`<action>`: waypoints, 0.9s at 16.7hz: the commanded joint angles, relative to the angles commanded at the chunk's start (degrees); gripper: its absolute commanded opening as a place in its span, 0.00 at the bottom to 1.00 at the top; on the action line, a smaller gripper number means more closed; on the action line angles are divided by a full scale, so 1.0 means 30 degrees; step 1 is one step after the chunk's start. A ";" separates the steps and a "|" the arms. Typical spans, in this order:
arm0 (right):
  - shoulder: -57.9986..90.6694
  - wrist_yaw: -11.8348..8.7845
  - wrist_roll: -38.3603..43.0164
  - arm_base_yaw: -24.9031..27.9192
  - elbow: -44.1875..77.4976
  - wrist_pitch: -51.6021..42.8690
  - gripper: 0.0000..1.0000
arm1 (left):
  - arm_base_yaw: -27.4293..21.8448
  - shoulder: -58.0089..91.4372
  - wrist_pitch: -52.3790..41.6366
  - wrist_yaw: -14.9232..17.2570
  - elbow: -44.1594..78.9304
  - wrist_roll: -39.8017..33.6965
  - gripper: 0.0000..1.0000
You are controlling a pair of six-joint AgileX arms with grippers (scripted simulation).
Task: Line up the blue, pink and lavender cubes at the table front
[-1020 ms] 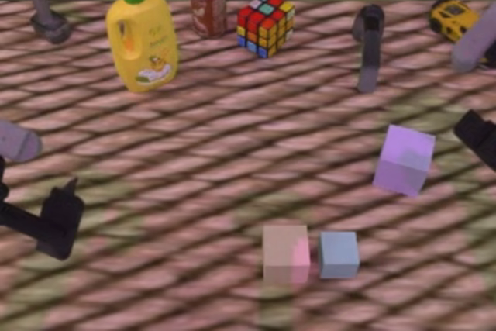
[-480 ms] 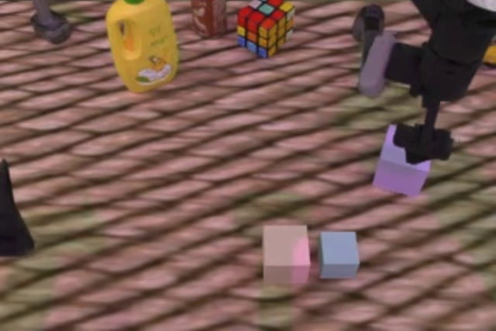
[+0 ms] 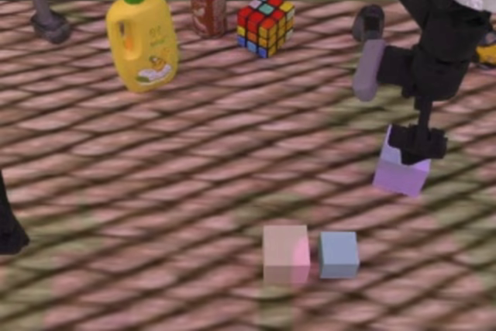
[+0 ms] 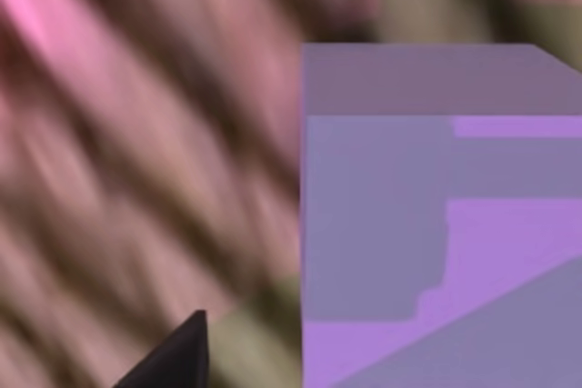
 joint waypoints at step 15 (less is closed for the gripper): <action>0.2385 0.0024 0.0034 0.0133 -0.3296 0.5645 0.92 | 0.0000 0.0000 0.0000 0.0000 0.0000 0.0000 1.00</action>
